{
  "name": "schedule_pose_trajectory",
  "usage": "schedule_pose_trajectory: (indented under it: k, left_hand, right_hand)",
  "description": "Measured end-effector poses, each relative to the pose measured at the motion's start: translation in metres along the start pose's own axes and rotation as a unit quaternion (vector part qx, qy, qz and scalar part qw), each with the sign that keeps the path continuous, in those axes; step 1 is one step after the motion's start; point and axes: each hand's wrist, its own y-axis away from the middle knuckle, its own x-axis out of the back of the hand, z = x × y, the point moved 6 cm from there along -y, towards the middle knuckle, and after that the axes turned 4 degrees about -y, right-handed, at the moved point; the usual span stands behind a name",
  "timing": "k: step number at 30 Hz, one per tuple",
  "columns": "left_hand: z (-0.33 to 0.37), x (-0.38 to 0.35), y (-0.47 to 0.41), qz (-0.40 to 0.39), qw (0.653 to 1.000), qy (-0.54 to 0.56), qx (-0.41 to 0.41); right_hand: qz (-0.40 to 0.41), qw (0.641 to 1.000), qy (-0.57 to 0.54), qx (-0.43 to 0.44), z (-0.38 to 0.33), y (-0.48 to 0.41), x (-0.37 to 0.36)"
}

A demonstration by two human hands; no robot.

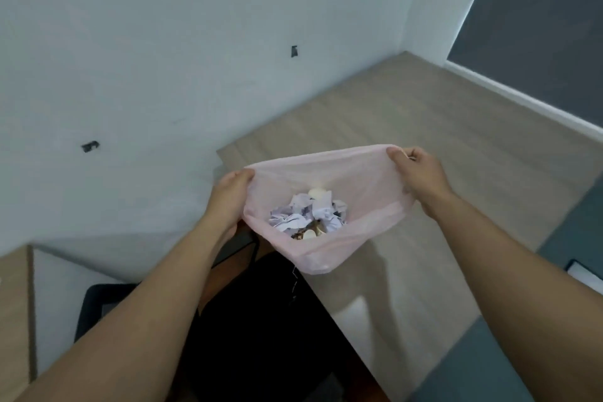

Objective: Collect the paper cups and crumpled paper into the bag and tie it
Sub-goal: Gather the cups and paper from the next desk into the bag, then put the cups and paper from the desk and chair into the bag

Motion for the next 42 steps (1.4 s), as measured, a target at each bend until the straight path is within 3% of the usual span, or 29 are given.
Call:
schedule_pose_trajectory:
  k: [5,12,21,30,38,42]
  left_hand:
    - [-0.004,-0.055,-0.025,-0.037,0.996,-0.08,-0.009]
    - [-0.041,-0.088,-0.046,-0.095,0.992,-0.074,0.033]
    - [-0.063,-0.042,-0.042,-0.173,0.983,-0.042,0.051]
    - [-0.084,0.065,-0.018,-0.266,0.96,-0.086,-0.008]
    - [-0.118,0.233,0.013,-0.327,0.903,-0.247,-0.126]
    - [-0.159,0.292,0.009,-0.339,0.813,-0.414,-0.23]
  right_hand:
    - [0.015,0.999,-0.035,-0.01,0.014,-0.016,0.033]
    - [0.033,0.998,-0.016,-0.058,0.072,-0.005,0.043]
    - [0.086,0.99,-0.012,-0.111,0.103,0.067,0.024]
    - [0.163,0.97,0.031,-0.178,0.101,0.243,-0.022]
    - [0.099,0.978,0.024,-0.184,0.084,0.408,-0.168]
    - [0.03,0.978,0.075,-0.19,0.089,0.462,-0.251]
